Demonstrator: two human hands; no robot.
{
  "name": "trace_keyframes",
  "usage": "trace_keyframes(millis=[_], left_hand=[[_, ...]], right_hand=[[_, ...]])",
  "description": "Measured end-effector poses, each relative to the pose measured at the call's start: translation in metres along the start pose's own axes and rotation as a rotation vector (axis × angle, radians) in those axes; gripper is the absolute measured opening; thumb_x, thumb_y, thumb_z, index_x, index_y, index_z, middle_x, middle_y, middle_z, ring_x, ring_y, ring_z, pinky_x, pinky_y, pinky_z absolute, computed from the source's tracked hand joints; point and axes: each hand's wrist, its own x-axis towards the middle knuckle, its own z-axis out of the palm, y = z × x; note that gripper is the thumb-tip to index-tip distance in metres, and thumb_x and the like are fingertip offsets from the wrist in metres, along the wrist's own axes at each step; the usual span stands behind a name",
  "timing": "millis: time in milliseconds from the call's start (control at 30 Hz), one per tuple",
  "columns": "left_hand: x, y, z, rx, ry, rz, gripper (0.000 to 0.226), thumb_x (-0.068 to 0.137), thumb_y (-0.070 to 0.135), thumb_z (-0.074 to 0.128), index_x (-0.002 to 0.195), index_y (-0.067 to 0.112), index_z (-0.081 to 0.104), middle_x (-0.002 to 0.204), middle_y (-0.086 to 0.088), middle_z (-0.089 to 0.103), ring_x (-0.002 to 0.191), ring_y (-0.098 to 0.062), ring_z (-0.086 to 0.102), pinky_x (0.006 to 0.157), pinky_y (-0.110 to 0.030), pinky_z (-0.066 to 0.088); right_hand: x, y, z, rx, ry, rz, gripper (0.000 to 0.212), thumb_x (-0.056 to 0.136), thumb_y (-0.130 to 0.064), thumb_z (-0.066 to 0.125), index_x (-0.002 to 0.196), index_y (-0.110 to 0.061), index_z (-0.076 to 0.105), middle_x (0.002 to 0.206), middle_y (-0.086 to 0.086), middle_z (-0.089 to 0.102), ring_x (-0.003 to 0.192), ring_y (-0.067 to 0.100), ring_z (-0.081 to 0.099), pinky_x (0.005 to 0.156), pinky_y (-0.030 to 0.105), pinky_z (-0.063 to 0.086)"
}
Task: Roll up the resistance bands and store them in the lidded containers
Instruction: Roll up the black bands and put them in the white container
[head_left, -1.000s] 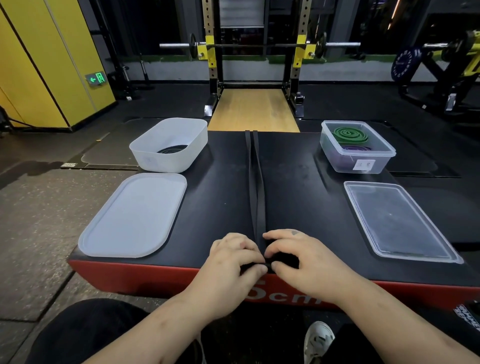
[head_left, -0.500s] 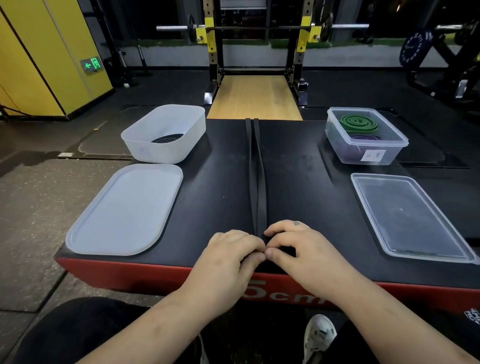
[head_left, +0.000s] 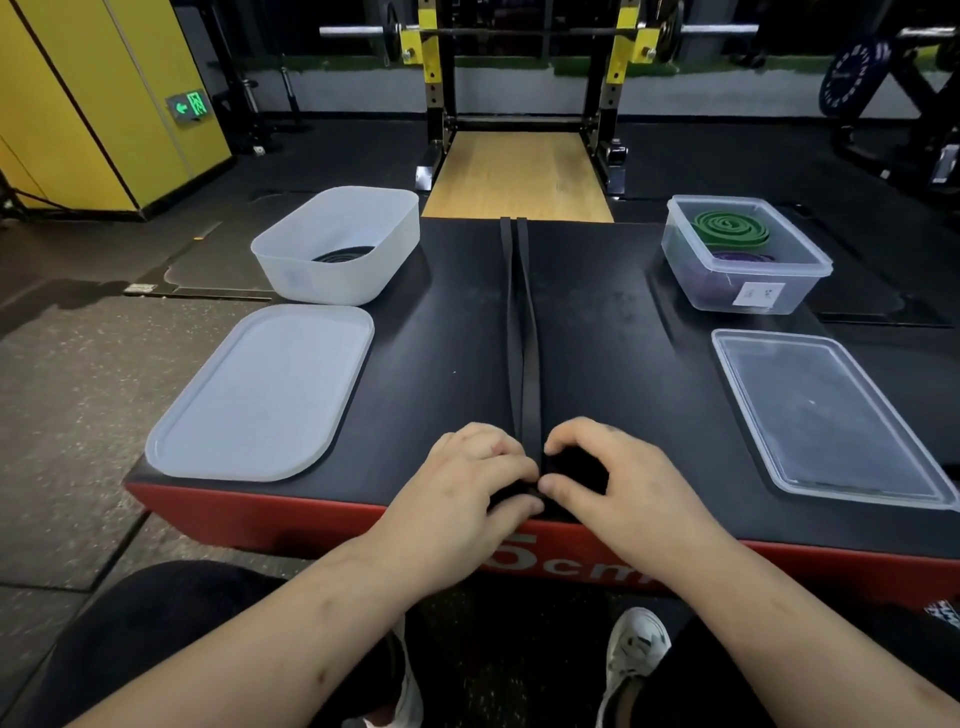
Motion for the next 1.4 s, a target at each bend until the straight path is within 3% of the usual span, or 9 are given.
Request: trace_keyframes(millis=[167, 267, 533, 767, 900, 1033, 1133, 1233, 1400], left_hand=[[0.004, -0.003, 0.001, -0.034, 0.028, -0.057, 0.016, 0.094, 0.039, 0.066, 0.101, 0.026, 0.073, 0.106, 0.022, 0.058, 0.119, -0.002, 0.046, 0.105, -0.034, 0.040], [0.006, -0.002, 0.001, -0.049, 0.021, -0.119, 0.015, 0.096, 0.037, 0.065, 0.101, 0.027, 0.074, 0.106, 0.021, 0.060, 0.118, 0.000, 0.045, 0.106, -0.031, 0.038], [0.004, 0.002, -0.005, -0.054, 0.025, -0.166, 0.016, 0.094, 0.040, 0.066, 0.109, 0.036, 0.067, 0.108, 0.024, 0.062, 0.113, 0.005, 0.049, 0.095, -0.008, 0.032], [0.014, -0.003, -0.002, -0.028, 0.040, -0.163, 0.018, 0.098, 0.042, 0.059, 0.107, 0.033, 0.072, 0.109, 0.022, 0.061, 0.121, 0.001, 0.045, 0.106, -0.028, 0.037], [0.017, -0.001, -0.002, -0.015, 0.068, -0.213, 0.017, 0.099, 0.041, 0.058, 0.109, 0.036, 0.070, 0.109, 0.023, 0.064, 0.115, 0.004, 0.048, 0.103, -0.025, 0.037], [0.012, 0.000, -0.005, -0.045, 0.034, -0.225, 0.023, 0.093, 0.041, 0.067, 0.116, 0.037, 0.066, 0.114, 0.028, 0.059, 0.117, 0.022, 0.037, 0.099, 0.000, 0.018], [0.014, -0.002, -0.004, -0.035, 0.051, -0.229, 0.021, 0.092, 0.040, 0.069, 0.113, 0.034, 0.070, 0.116, 0.023, 0.065, 0.127, 0.012, 0.038, 0.103, -0.005, 0.016], [0.016, -0.001, -0.003, -0.017, 0.055, -0.227, 0.023, 0.095, 0.043, 0.065, 0.116, 0.034, 0.070, 0.117, 0.023, 0.065, 0.129, 0.008, 0.039, 0.105, -0.014, 0.020], [0.017, -0.002, -0.003, -0.026, 0.052, -0.237, 0.023, 0.096, 0.044, 0.063, 0.115, 0.033, 0.069, 0.115, 0.022, 0.064, 0.126, 0.007, 0.040, 0.102, -0.008, 0.018]], right_hand=[[-0.003, 0.001, -0.004, -0.069, -0.089, -0.084, 0.024, 0.093, -0.038, 0.073, 0.117, -0.041, 0.073, 0.113, -0.041, 0.055, 0.125, -0.011, 0.050, 0.108, 0.017, 0.038], [0.000, 0.001, -0.002, -0.108, -0.080, -0.075, 0.028, 0.092, -0.038, 0.074, 0.120, -0.039, 0.074, 0.126, -0.030, 0.060, 0.128, -0.006, 0.049, 0.113, 0.026, 0.039], [0.011, 0.004, 0.000, -0.106, -0.062, -0.078, 0.021, 0.098, -0.038, 0.066, 0.116, -0.037, 0.076, 0.122, -0.026, 0.062, 0.125, -0.003, 0.049, 0.112, 0.035, 0.043], [0.009, 0.000, 0.002, -0.022, 0.026, -0.009, 0.019, 0.097, -0.036, 0.067, 0.112, -0.047, 0.066, 0.107, -0.028, 0.066, 0.110, -0.006, 0.055, 0.090, 0.019, 0.044], [0.016, -0.001, 0.005, -0.066, 0.084, -0.050, 0.017, 0.100, -0.031, 0.064, 0.110, -0.038, 0.076, 0.107, -0.025, 0.071, 0.112, -0.007, 0.055, 0.103, 0.023, 0.043], [0.022, 0.002, 0.007, -0.092, 0.086, -0.074, 0.019, 0.101, -0.031, 0.062, 0.111, -0.034, 0.078, 0.110, -0.022, 0.072, 0.110, -0.021, 0.045, 0.109, 0.018, 0.033], [0.020, 0.001, 0.001, -0.082, 0.017, -0.071, 0.023, 0.103, -0.031, 0.060, 0.120, -0.035, 0.073, 0.120, -0.023, 0.069, 0.118, -0.024, 0.039, 0.111, 0.011, 0.027], [0.017, 0.001, -0.004, -0.055, -0.008, 0.002, 0.031, 0.101, -0.038, 0.060, 0.131, -0.045, 0.062, 0.126, -0.031, 0.061, 0.130, -0.012, 0.042, 0.117, 0.023, 0.033], [0.018, 0.002, -0.004, -0.086, -0.097, 0.005, 0.035, 0.100, -0.039, 0.064, 0.132, -0.051, 0.060, 0.139, -0.035, 0.048, 0.135, -0.031, 0.014, 0.123, 0.012, 0.007]])
